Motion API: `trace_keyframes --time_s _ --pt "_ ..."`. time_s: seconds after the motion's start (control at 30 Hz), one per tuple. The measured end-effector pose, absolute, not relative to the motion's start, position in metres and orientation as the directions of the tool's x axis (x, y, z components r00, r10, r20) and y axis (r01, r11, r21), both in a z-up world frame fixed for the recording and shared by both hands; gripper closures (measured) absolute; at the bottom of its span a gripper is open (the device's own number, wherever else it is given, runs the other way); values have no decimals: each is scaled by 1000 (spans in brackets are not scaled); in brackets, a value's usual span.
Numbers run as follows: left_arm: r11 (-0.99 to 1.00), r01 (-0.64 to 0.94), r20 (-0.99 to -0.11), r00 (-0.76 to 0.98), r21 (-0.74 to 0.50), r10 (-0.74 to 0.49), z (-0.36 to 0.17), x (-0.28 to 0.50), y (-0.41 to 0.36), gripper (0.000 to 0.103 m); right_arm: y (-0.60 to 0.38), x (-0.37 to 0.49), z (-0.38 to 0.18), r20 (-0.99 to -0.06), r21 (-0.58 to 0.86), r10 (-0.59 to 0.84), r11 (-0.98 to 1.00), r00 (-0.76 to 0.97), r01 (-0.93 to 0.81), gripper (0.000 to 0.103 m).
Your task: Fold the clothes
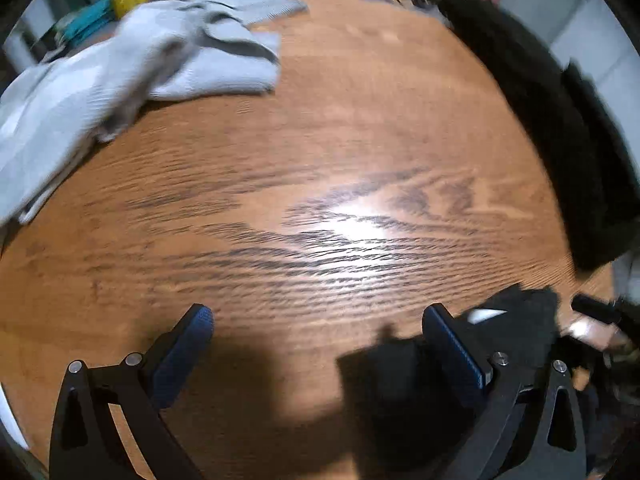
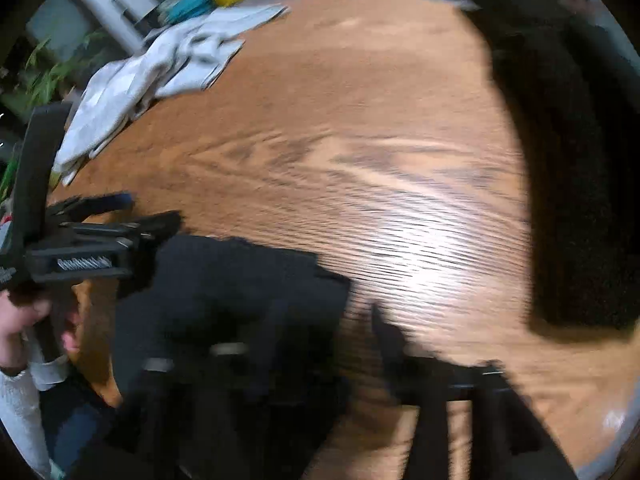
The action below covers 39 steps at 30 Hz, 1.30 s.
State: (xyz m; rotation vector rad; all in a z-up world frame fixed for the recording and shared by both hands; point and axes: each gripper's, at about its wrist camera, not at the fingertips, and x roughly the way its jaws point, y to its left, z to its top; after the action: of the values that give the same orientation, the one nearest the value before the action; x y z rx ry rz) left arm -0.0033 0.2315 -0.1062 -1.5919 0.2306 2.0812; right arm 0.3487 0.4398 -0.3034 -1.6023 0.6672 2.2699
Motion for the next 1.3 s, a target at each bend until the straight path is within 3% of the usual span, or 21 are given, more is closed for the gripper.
trace_keyframes --time_s 0.07,0.2,0.4,0.57,0.77,0.87,0.9,1.0,1.03,1.1,1.17,1.23,1.3 --pt "-827 -516 -919 -173 -222 355 -88 12 219 0 445 380 -289 -898 320 -93 -808 -429 -495 13" --pt "-764 -563 -888 -110 -314 446 -70 41 202 0 440 435 -288 -826 510 -222 -685 -518 -520 13" --pt "-755 -580 -904 -71 -307 422 -87 62 202 0 396 456 -323 -711 692 -346 -494 -612 -526 13" --pt "-768 -556 -903 -72 -316 424 -86 57 189 0 392 434 -346 -728 673 -264 -453 -633 -585 13" --pt "-764 -568 -910 -61 -306 409 -91 54 185 0 412 398 -348 -772 606 -233 -550 -591 -575 3" --pt "-764 -572 -914 -59 -298 401 -93 51 186 0 406 372 -347 -794 578 -287 -629 -536 -520 15" --pt "-764 -571 -914 -60 -299 402 -94 50 187 0 404 365 -346 -805 561 -291 -654 -517 -508 38" --pt "-771 -557 -906 -73 -310 417 -89 42 183 0 407 352 -337 -824 527 -301 -717 -480 -456 65" --pt "-772 -549 -900 -79 -319 428 -86 40 180 0 408 350 -330 -831 509 -293 -742 -472 -436 67" --pt "-774 -533 -885 -95 -342 457 -77 36 172 0 402 349 -295 -881 341 -151 -859 -448 -381 69" --pt "-777 -515 -868 -116 -362 482 -68 31 162 0 384 343 -257 -911 7 122 -951 -395 -310 69" --pt "-781 -492 -853 -136 -384 505 -60 26 151 0 350 333 -233 -810 -422 468 -884 -355 -202 69" --pt "-788 -457 -836 -153 -413 527 -55 20 138 0 320 326 -239 -619 -732 709 -677 -337 -81 69"
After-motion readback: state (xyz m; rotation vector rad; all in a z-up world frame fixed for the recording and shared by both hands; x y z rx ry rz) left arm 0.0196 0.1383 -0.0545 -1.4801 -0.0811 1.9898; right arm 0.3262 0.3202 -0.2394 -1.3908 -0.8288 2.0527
